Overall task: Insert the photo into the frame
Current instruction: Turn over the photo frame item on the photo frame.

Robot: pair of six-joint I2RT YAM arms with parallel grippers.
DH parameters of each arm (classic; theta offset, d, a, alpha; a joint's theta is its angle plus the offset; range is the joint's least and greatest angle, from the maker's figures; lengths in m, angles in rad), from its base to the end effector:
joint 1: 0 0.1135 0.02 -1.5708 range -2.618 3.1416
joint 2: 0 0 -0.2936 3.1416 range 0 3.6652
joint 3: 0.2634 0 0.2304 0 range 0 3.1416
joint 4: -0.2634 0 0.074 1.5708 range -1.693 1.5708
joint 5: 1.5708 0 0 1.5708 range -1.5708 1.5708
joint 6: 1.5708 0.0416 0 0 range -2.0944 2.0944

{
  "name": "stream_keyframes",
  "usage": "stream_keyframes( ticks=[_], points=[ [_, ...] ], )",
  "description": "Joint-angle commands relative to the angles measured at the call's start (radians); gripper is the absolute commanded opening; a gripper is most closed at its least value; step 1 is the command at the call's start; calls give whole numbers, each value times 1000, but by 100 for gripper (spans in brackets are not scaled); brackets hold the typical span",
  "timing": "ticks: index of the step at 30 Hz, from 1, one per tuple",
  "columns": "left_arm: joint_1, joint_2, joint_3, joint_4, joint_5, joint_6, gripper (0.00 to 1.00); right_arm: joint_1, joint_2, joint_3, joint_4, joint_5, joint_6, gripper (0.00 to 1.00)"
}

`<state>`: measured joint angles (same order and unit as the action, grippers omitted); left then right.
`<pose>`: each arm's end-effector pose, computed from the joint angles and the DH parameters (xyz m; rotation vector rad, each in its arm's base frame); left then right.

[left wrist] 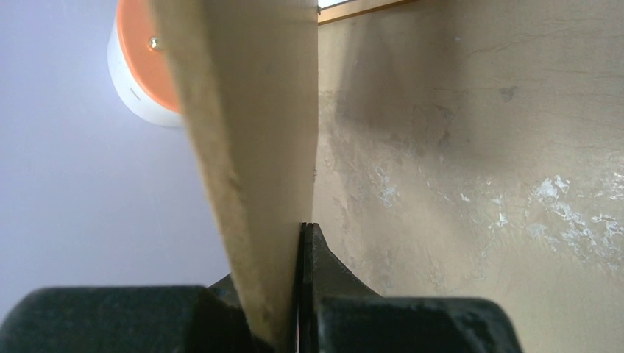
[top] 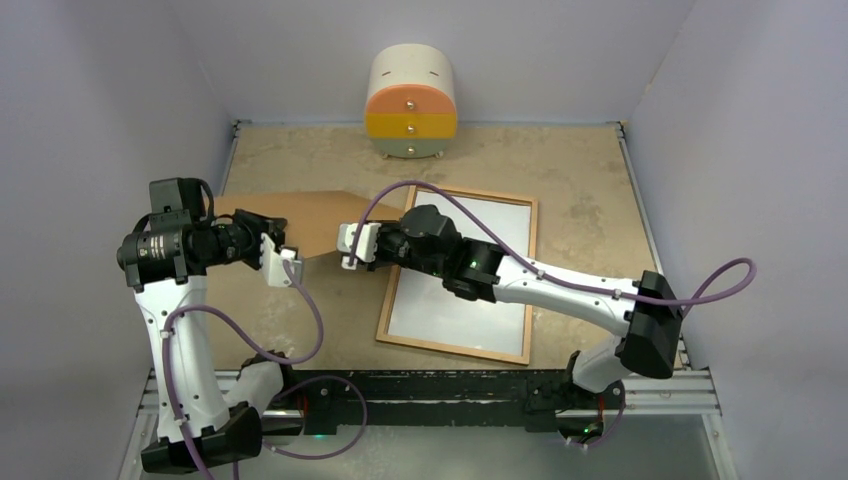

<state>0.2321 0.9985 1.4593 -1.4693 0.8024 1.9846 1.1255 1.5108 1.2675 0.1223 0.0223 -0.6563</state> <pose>0.0929 -0.0088 0.4259 1.8519 1.1939 0.1514 0.1505 0.3132 0.3973 -1.3135 1.0836 0.3321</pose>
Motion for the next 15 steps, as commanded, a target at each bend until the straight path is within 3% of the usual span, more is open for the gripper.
stream_keyframes(
  ticks=[1, 4, 6, 8, 10, 15],
  points=[
    [-5, -17, 6, 55, 70, 48, 0, 7, 9, 31, 71, 65, -41, 20],
    [-5, -34, -10, 160, 100, -57, 29, 8, 11, 36, 96, 85, -3, 2],
    [-5, -56, -36, 289, 127, -175, 47, 7, -1, 11, 151, 109, 20, 0],
    [-5, -88, -75, 468, 150, -333, 54, 7, -15, -21, 223, 152, 43, 0],
    [-5, -131, -143, 696, 157, -569, 70, 7, -28, -46, 284, 187, 67, 0],
    [-5, -160, -223, 1156, 99, -1024, 86, 4, -21, -21, 305, 203, 208, 0]
  ],
)
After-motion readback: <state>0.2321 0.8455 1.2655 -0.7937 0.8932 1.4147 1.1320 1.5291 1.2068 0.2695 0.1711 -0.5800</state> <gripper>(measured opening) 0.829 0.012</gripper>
